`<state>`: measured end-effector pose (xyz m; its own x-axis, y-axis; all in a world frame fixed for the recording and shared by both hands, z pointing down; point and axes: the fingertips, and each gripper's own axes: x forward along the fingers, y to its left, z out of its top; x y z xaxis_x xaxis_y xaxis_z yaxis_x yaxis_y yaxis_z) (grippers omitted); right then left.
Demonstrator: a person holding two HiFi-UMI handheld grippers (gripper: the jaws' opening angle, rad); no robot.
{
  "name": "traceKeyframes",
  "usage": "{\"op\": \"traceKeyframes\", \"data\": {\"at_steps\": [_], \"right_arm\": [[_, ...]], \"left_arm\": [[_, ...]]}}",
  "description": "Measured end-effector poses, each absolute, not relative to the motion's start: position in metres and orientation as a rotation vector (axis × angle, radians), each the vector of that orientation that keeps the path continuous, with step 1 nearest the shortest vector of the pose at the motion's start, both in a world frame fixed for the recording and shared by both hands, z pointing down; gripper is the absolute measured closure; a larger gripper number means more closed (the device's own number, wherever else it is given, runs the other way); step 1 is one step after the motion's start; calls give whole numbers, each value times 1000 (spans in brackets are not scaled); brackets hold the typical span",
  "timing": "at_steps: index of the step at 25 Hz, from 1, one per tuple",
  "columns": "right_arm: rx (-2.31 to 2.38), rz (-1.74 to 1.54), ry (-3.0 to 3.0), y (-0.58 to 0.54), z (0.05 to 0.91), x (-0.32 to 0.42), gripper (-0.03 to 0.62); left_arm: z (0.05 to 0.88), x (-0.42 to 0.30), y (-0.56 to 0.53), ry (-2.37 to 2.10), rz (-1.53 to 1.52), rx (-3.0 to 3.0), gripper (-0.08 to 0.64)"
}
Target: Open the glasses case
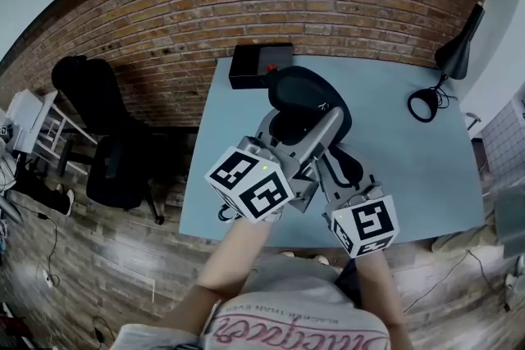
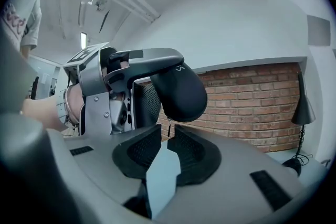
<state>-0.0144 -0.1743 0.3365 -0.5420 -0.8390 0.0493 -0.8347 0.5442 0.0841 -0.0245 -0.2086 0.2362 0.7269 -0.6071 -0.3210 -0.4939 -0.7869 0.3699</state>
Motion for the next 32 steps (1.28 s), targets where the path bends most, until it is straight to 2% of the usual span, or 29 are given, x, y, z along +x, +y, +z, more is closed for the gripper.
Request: {"op": "traceKeyframes", "data": {"at_steps": [4,7,32], "right_arm": [[1474,-37,-2683,-178,337,-1,505],[1469,-32,-2680,-180,339,8,572],[1528,-17,-2556,-199,354,54,574]], "left_arm": [[240,-11,-213,-821,-623,2655,288],[246,-4,-219,-778,-614,2628,288],[267,9,-240,-559,-576,2523,298]]}}
